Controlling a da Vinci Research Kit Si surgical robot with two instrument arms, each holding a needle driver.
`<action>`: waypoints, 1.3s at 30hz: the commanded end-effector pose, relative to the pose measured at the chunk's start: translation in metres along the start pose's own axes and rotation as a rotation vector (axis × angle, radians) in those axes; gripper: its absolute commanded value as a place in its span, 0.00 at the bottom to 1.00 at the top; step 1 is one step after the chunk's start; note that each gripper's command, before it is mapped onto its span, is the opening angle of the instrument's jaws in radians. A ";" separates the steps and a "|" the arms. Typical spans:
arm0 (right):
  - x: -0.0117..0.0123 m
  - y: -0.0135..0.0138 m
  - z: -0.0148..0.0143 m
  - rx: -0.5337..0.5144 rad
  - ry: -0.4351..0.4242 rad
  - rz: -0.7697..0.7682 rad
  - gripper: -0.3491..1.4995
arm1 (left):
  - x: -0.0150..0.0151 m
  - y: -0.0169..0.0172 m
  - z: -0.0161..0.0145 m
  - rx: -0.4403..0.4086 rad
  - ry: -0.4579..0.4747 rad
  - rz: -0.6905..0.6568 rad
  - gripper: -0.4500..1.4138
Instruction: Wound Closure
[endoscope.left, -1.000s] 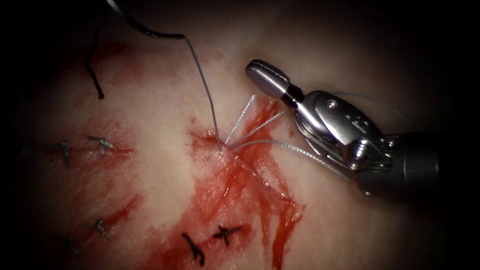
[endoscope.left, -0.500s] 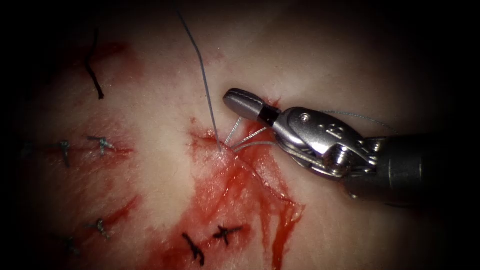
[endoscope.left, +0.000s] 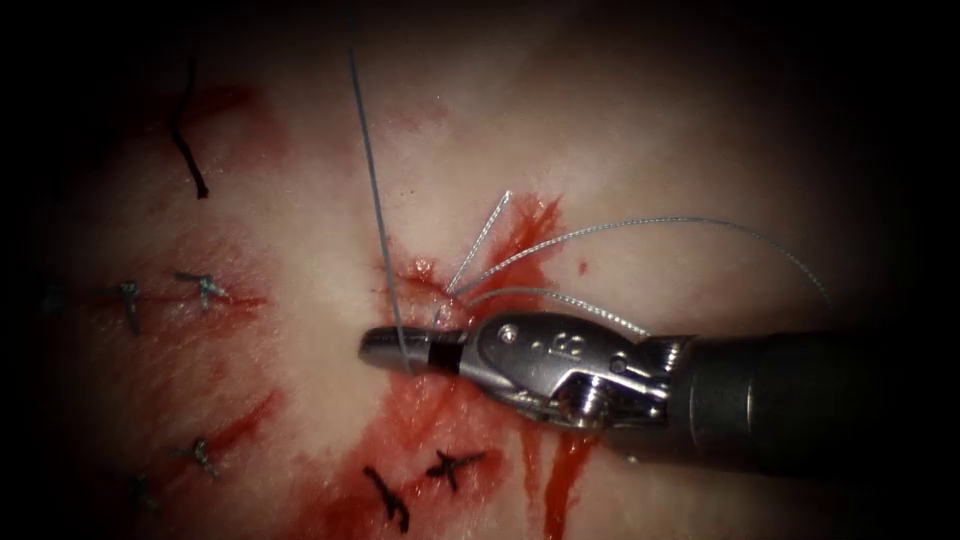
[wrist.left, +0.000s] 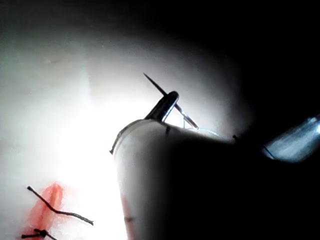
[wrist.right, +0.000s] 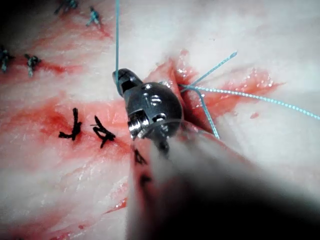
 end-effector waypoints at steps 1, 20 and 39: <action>-0.0002 -0.0018 0.0011 0.041 -0.014 0.020 0.00 | 0.0006 -0.0006 -0.0001 0.018 0.017 0.020 0.00; -0.0033 -0.0111 -0.0063 0.268 -0.217 0.467 0.00 | 0.0122 0.0023 -0.0131 0.206 0.223 0.329 0.00; -0.0049 -0.0144 -0.0128 0.313 -0.326 0.630 0.00 | 0.0167 0.0098 -0.0207 0.253 0.338 0.450 0.00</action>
